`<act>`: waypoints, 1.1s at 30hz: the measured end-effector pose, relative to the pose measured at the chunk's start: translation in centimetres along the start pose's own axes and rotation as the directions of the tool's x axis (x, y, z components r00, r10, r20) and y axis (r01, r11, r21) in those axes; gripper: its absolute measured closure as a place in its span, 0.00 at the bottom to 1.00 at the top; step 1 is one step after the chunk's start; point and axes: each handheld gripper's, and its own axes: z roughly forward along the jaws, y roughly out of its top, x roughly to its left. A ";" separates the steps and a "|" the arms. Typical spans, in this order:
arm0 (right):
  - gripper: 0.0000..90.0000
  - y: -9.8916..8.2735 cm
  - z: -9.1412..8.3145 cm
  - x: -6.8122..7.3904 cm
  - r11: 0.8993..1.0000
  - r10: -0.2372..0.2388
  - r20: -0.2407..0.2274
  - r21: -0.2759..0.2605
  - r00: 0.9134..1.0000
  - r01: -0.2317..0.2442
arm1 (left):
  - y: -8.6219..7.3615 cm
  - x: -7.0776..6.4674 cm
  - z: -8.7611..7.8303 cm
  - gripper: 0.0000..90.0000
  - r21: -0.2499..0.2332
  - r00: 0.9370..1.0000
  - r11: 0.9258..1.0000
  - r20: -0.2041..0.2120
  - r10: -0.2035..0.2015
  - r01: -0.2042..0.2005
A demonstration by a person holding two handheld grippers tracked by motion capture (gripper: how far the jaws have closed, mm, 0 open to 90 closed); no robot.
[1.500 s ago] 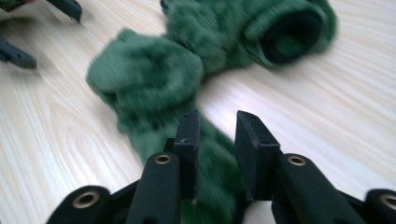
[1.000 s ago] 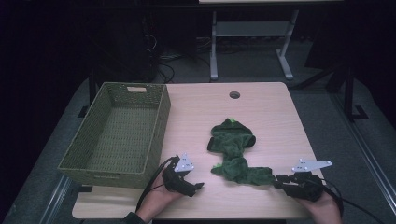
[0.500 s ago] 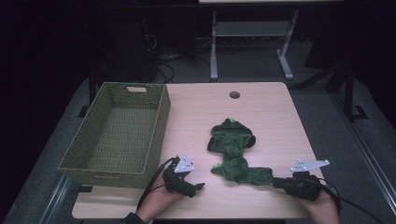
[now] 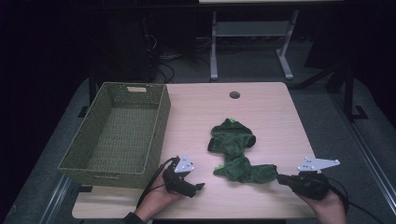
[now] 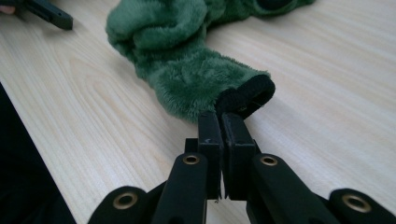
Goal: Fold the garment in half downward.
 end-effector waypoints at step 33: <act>0.63 -0.5 2.1 -1.6 0.997 0.062 -0.005 0.053 0.998 -0.061 | 0.0 -0.1 0.0 0.14 0.001 1.000 1.000 -0.002 -0.003 0.003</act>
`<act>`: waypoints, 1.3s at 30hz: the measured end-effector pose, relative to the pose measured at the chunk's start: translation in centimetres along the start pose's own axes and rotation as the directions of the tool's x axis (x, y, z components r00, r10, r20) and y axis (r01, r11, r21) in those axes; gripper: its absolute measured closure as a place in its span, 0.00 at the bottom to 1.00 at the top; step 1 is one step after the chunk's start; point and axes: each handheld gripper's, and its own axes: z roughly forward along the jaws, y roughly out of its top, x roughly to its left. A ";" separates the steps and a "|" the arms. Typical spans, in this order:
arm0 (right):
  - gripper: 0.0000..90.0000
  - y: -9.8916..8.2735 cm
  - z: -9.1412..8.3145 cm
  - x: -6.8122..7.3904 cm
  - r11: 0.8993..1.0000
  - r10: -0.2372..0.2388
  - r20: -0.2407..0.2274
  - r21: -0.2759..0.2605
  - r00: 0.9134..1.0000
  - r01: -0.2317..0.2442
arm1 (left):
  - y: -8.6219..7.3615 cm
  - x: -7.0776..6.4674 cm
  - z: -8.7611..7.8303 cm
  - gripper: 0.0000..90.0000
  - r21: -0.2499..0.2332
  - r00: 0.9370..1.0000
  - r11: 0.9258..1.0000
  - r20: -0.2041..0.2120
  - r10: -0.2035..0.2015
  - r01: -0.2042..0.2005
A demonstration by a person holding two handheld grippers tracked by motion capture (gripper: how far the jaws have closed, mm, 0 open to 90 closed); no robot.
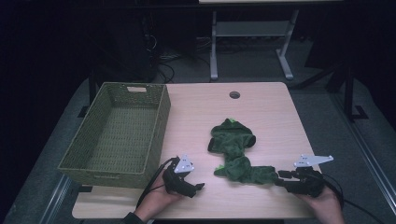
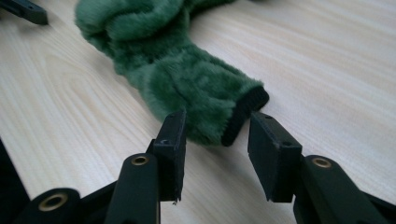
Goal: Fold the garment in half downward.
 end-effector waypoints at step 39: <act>0.94 9.6 3.1 6.7 0.948 -0.309 -0.129 -0.113 0.942 0.296 | 0.0 0.0 0.0 0.14 -0.002 1.000 1.000 0.000 -0.004 0.004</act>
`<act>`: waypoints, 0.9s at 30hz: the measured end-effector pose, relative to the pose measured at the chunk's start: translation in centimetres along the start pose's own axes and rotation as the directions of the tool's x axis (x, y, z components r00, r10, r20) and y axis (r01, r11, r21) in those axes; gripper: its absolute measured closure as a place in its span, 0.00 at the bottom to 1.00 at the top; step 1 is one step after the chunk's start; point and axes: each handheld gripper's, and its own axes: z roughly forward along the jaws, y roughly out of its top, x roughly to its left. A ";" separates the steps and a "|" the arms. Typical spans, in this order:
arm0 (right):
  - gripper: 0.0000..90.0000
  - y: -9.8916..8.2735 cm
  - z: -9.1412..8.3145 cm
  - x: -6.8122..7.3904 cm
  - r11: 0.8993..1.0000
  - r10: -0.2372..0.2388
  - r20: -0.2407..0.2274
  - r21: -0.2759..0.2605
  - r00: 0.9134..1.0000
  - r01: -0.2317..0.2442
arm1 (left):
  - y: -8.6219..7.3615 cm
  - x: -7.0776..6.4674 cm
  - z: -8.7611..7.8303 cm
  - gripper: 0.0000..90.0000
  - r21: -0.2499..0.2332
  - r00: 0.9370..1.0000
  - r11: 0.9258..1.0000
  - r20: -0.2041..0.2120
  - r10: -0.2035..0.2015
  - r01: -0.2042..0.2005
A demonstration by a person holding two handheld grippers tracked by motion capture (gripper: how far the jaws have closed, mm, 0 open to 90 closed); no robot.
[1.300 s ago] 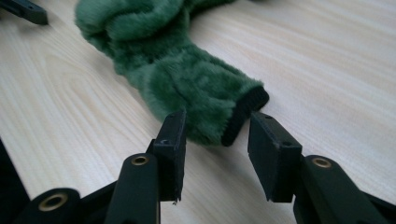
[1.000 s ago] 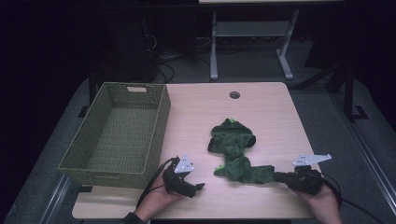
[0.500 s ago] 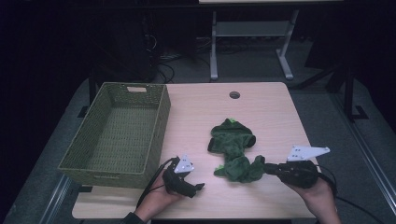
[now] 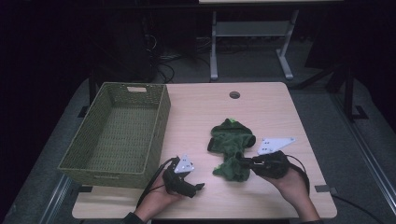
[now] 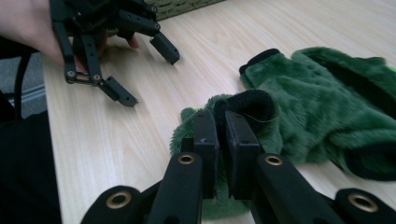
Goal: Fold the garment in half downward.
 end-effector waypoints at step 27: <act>1.00 0.3 3.9 -1.3 0.997 0.070 -0.009 -0.024 0.998 -0.070 | 0.0 0.0 0.0 0.14 0.000 1.000 1.000 -0.002 0.006 -0.006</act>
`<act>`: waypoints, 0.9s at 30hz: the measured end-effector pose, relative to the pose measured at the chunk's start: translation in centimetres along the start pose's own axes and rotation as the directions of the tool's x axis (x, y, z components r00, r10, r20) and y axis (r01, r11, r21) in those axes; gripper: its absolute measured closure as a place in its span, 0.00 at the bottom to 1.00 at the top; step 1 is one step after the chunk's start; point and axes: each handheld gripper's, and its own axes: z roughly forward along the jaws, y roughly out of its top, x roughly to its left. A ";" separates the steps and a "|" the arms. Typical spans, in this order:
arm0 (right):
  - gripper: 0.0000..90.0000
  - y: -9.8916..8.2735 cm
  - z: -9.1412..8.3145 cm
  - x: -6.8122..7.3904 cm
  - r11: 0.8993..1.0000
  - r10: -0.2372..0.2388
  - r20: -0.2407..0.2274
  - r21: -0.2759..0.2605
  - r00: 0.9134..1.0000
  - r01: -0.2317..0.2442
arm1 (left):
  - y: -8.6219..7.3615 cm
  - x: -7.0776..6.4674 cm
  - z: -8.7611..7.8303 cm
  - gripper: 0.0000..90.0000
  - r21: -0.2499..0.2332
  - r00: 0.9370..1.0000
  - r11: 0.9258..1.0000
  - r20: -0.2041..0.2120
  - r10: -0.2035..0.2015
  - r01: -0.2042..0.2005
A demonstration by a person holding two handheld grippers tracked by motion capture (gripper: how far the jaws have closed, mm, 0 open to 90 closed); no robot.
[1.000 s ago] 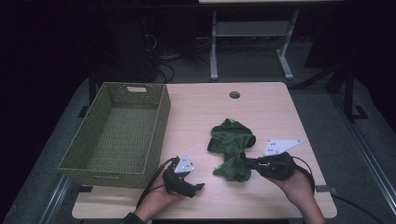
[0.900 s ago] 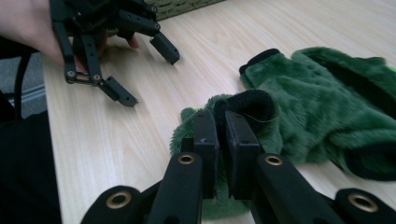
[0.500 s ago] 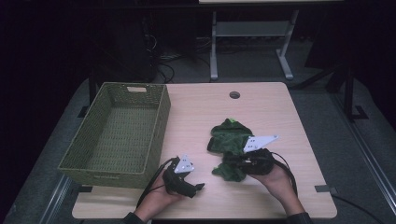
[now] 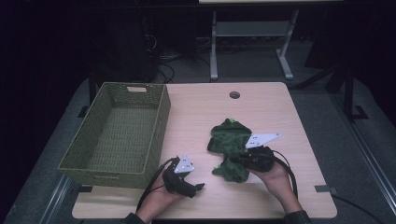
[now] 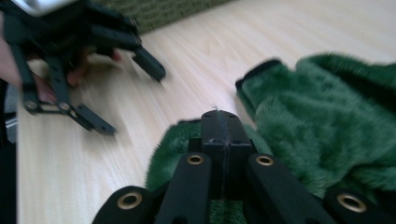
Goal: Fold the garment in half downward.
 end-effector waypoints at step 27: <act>0.88 -2.8 1.0 -1.0 0.992 0.109 0.074 0.055 0.991 -0.113 | 0.5 0.2 0.3 0.14 0.014 1.000 1.000 0.023 0.011 -0.012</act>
